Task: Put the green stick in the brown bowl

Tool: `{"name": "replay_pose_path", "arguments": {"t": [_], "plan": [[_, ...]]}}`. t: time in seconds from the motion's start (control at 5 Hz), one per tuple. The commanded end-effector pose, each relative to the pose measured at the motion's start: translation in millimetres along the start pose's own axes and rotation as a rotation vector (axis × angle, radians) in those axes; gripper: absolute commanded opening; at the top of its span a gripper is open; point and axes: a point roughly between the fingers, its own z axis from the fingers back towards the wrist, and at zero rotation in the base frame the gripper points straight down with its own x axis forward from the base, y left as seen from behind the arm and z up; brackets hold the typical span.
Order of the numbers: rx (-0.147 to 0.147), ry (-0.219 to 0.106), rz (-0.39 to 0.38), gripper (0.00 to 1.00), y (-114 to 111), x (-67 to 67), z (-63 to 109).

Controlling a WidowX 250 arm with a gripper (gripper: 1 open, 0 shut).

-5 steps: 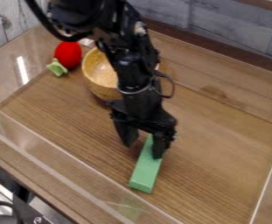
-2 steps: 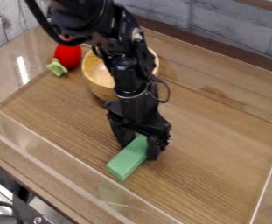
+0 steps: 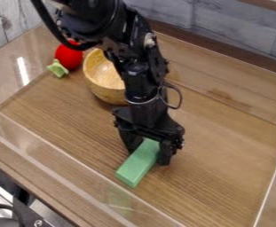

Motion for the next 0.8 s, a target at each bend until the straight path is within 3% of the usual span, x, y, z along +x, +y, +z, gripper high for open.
{"name": "replay_pose_path", "arguments": {"t": [0.0, 0.2, 0.4, 0.6], "plan": [[-0.002, -0.011, 0.044, 1.00, 3, -1.8, 4.3], [-0.002, -0.007, 0.072, 1.00, 6, -4.3, 4.8], [-0.002, -0.012, 0.109, 0.00, 2, -6.9, 4.0], [-0.002, -0.018, 0.143, 0.00, 13, -8.1, 22.4]]}}
